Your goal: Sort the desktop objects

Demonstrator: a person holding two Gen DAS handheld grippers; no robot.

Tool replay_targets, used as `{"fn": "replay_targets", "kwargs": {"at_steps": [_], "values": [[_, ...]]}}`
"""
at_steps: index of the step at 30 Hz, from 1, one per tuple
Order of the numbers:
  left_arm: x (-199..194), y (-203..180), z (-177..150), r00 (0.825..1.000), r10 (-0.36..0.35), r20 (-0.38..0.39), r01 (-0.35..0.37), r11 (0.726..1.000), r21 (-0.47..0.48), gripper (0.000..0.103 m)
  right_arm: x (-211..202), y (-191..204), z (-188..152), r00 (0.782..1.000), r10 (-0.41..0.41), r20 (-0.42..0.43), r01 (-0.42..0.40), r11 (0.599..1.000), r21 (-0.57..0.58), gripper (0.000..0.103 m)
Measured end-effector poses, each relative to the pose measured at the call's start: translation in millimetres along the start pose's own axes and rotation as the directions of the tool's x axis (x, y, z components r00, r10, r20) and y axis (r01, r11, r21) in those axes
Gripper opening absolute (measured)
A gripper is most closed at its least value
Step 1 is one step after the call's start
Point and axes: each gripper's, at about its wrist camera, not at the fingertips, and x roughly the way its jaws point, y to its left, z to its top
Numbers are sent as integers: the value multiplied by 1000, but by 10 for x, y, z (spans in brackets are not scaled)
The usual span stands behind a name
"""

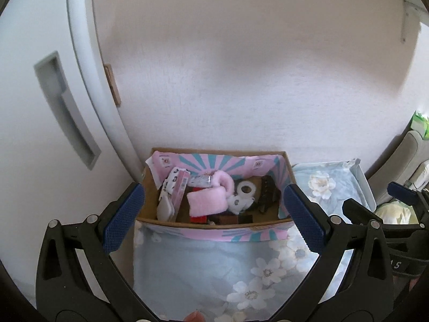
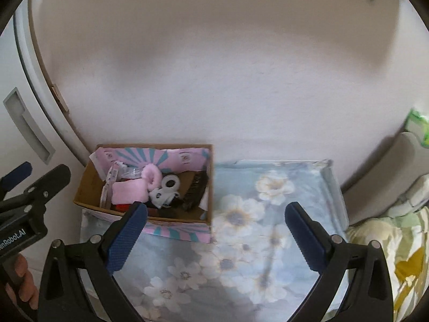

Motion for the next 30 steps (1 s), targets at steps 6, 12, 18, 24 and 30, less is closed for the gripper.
{"fn": "replay_targets", "kwargs": {"at_steps": [6, 12, 18, 24, 30], "values": [[-219, -138, -88, 1000, -13, 12, 13, 1000, -5, 103, -144, -65, -113, 1000, -1, 29, 2, 1000, -17, 102], [-279, -277, -101, 1000, 0, 7, 0, 1000, 14, 103, -162, -130, -149, 1000, 4, 30, -3, 1000, -15, 102], [-272, -353, -89, 1000, 10, -6, -10, 1000, 0, 103, -155, -224, -125, 1000, 11, 23, -11, 1000, -14, 102], [-196, -470, -57, 999, 27, -33, -27, 1000, -4, 103, -91, -334, -93, 1000, 18, 11, -18, 1000, -8, 102], [-114, -585, -49, 996, 58, -67, -59, 998, -14, 103, 24, -431, -67, 999, 49, -11, -49, 999, -6, 102]]}}
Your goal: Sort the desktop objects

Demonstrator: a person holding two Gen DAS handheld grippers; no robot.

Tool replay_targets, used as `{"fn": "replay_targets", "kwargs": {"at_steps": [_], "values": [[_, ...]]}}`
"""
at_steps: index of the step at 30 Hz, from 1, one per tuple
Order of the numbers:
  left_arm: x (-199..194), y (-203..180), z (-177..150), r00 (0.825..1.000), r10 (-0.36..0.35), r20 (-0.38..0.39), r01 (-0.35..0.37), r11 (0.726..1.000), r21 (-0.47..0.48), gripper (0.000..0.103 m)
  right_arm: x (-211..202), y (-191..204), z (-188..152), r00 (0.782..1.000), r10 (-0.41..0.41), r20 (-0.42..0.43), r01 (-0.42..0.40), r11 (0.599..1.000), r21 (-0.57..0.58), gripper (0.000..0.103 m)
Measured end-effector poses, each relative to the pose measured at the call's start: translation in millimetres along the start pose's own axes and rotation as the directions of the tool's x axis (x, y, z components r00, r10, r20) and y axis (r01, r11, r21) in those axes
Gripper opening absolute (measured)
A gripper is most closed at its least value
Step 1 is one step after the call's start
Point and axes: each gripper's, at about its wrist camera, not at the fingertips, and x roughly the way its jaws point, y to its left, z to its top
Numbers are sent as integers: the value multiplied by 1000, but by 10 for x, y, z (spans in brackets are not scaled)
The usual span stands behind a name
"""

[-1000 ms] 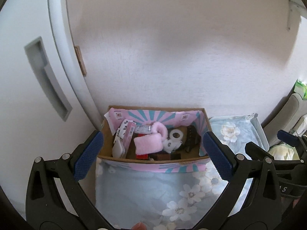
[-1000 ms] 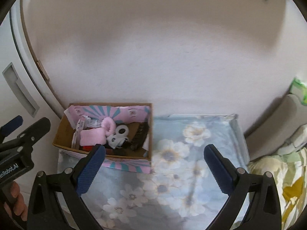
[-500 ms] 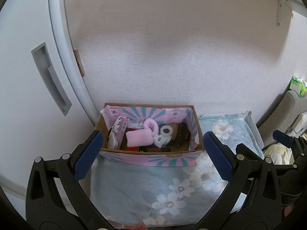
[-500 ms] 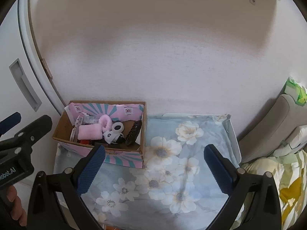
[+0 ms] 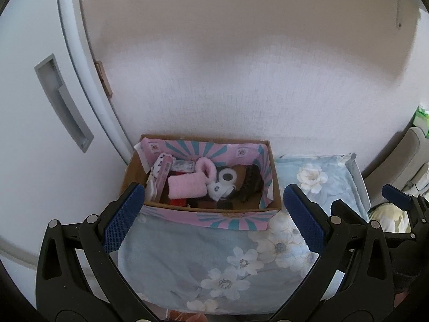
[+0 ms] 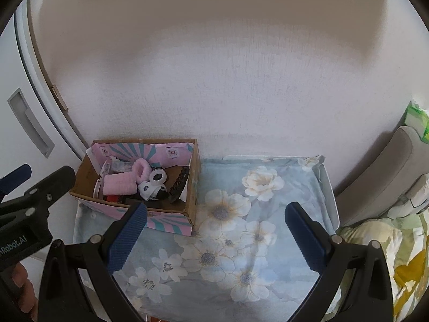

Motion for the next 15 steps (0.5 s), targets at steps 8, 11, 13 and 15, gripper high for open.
{"fn": "replay_targets", "kwargs": {"at_steps": [8, 11, 13, 15], "values": [[61, -17, -62, 1000, 8, -21, -9, 1000, -27, 103, 104, -43, 18, 1000, 5, -14, -5, 1000, -25, 102], [51, -7, -71, 1000, -5, -5, 5, 1000, -10, 103, 83, -40, 7, 1000, -5, -11, 5, 1000, -12, 102], [42, 16, -48, 1000, -12, 5, 12, 1000, -5, 103, 67, -23, 9, 1000, -24, -8, 24, 1000, -16, 102], [26, 48, -15, 1000, -28, 10, 28, 1000, -1, 103, 42, -6, 15, 999, -33, -7, 33, 999, -6, 102]]}}
